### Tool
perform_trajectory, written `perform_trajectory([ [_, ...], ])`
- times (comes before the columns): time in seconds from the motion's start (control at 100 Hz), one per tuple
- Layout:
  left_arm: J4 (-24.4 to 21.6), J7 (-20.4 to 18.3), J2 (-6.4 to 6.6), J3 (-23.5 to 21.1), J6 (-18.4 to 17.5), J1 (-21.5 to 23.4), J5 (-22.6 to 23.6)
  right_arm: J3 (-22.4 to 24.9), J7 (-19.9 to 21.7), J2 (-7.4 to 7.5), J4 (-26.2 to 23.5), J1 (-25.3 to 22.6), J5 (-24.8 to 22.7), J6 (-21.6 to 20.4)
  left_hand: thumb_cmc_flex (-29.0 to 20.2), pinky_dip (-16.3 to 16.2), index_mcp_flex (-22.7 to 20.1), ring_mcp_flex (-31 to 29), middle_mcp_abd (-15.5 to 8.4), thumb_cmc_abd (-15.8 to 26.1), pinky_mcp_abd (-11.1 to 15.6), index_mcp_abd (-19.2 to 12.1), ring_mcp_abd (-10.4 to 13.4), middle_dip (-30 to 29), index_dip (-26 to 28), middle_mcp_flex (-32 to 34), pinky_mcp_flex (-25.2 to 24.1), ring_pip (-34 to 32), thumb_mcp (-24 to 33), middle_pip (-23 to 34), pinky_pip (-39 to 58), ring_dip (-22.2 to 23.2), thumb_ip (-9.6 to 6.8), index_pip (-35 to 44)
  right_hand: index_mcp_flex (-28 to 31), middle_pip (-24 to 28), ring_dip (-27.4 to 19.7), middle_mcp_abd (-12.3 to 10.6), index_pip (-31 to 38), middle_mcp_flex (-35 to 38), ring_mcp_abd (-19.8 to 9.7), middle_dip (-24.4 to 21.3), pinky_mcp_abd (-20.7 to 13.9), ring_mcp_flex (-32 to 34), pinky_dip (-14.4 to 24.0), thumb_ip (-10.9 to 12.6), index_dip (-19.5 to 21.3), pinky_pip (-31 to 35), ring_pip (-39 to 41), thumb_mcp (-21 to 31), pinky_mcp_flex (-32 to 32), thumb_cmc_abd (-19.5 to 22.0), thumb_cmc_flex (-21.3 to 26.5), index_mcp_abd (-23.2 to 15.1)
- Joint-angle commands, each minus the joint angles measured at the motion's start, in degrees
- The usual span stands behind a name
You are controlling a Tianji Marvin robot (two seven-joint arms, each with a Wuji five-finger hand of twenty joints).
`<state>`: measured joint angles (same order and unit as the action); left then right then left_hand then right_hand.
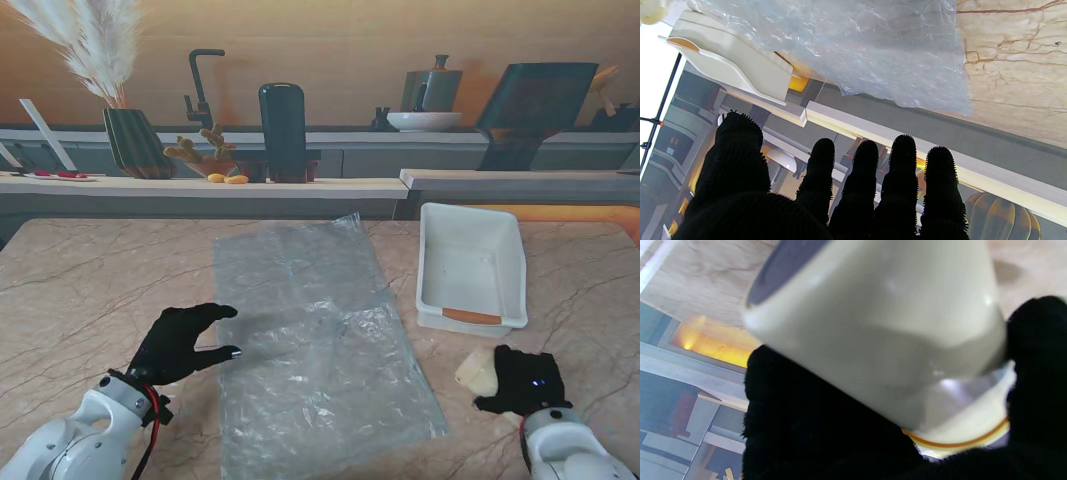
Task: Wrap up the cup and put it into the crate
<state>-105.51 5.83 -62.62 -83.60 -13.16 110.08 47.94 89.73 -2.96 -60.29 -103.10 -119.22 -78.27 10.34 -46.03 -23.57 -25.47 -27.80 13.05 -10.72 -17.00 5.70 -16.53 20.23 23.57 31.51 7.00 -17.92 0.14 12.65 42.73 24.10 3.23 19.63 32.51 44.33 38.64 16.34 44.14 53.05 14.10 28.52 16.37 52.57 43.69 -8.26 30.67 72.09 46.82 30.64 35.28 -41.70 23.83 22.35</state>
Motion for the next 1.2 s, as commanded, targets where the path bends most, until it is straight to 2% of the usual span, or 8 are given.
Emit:
perform_trajectory([
  [0.0,0.2,0.04,-0.04,0.06,0.39,0.23,-0.37,0.79,-0.16,-0.26,-1.41,-5.43,-0.31,-1.97,-1.73,-0.19,-1.44,-0.69,-0.69,2.16,-0.82,-1.34,0.2,-0.48,-0.24,1.18,0.1,0.62,-0.91,-1.3,-1.05,0.18,-0.96,-1.63,10.28,3.93,5.75,-1.16,12.67,1.66,-3.62,2.07,-3.82,5.49,2.28,2.6,0.16,4.59,11.23,25.04,1.32,1.55,25.63,-27.44],
  [0.17,0.79,0.81,-0.13,-0.26,0.28,0.2,-0.26,5.61,-6.76,-0.89,-9.5,-11.86,-1.69,-9.54,-1.76,-0.21,-1.67,-0.71,-0.66,2.08,-0.71,-1.33,0.21,-0.4,-0.22,1.46,0.2,0.57,-0.96,-1.29,-1.17,0.22,-0.94,-1.77,10.12,3.96,5.8,-1.35,12.7,1.7,-3.97,2.31,-4.06,5.58,2.31,2.55,0.22,4.59,11.3,25.0,1.41,1.62,25.55,-27.48],
  [0.33,1.13,1.79,-0.13,-0.99,-0.55,0.94,0.92,6.25,-12.33,-0.75,-12.24,-11.18,-0.37,-20.81,-1.61,-0.21,-1.75,-0.77,-0.72,2.19,-0.65,-1.56,0.26,-0.38,-0.15,1.51,0.25,0.54,-1.02,-1.34,-1.27,0.21,-0.92,-1.79,10.19,4.06,5.89,-2.0,12.94,2.15,-4.61,2.64,-4.63,5.96,2.38,3.93,0.66,4.51,11.33,25.51,1.71,1.16,24.7,-28.39],
  [0.42,1.92,2.26,-0.13,-1.02,-0.78,0.82,1.2,4.27,-9.75,-0.42,-12.39,-6.59,3.51,-28.22,-1.73,-0.18,-1.81,-0.79,-0.74,2.07,-0.82,-1.57,0.33,-0.38,-0.06,1.48,0.47,0.6,-0.98,-1.38,-1.36,0.18,-0.92,-1.68,10.08,5.13,6.72,-2.65,13.7,2.34,-5.53,3.43,-5.49,6.07,2.98,6.45,1.78,5.09,12.81,27.51,1.81,0.06,23.12,-29.75],
  [0.53,2.81,2.46,-0.13,-1.03,-0.37,0.72,1.32,-1.58,-2.79,0.19,-10.51,2.02,8.77,-34.13,-1.72,-0.09,-1.48,-0.38,-0.86,2.04,-0.64,-1.49,0.52,-0.33,-0.02,1.07,0.41,0.73,-0.98,-1.37,-1.67,0.14,-0.94,-1.66,9.59,6.44,7.69,-3.75,14.68,1.95,-6.4,4.13,-6.48,5.36,3.88,8.61,3.19,5.62,14.54,29.66,1.04,-0.99,21.7,-31.67],
  [0.8,5.37,4.47,-0.15,-0.68,-2.54,-0.16,2.04,-19.35,5.5,1.13,-0.98,22.21,17.17,-34.63,-1.52,-0.4,-0.85,0.83,-1.06,2.15,-0.41,-1.6,1.22,-0.17,0.18,0.14,0.36,1.1,-0.93,-1.03,-1.52,-0.02,-0.93,-1.23,8.82,7.38,8.23,-4.71,15.57,1.28,-7.21,4.3,-7.36,4.62,4.45,9.44,3.62,5.61,15.29,29.59,0.24,-0.54,20.95,-33.12],
  [1.11,6.51,5.16,-0.03,1.08,-3.24,-0.18,2.49,-35.3,8.63,1.17,10.99,38.22,23.58,-32.57,-1.77,0.23,0.56,3.91,-1.2,2.2,0.74,-1.47,2.09,-0.42,-0.06,-2.04,-0.86,2.56,-0.77,-0.99,-3.16,-0.93,-0.94,-1.03,8.5,7.27,7.82,-5.58,16.19,0.76,-7.54,3.76,-7.15,3.83,4.0,8.72,3.17,3.84,14.07,28.92,-0.99,-0.06,20.98,-33.98],
  [1.19,7.09,7.12,-0.2,2.19,-2.87,-0.83,2.98,-38.84,8.48,1.06,14.16,41.47,24.84,-33.04,-1.87,0.79,0.35,4.33,-0.74,1.58,1.4,-1.19,1.83,-0.48,-0.11,-1.99,-1.19,2.89,-0.84,-0.79,-4.32,-1.24,-0.94,-0.79,8.45,7.32,7.77,-5.78,16.32,0.79,-7.7,3.64,-7.25,3.93,3.93,8.56,3.04,3.68,13.98,28.83,-0.84,-0.07,20.95,-34.18],
])
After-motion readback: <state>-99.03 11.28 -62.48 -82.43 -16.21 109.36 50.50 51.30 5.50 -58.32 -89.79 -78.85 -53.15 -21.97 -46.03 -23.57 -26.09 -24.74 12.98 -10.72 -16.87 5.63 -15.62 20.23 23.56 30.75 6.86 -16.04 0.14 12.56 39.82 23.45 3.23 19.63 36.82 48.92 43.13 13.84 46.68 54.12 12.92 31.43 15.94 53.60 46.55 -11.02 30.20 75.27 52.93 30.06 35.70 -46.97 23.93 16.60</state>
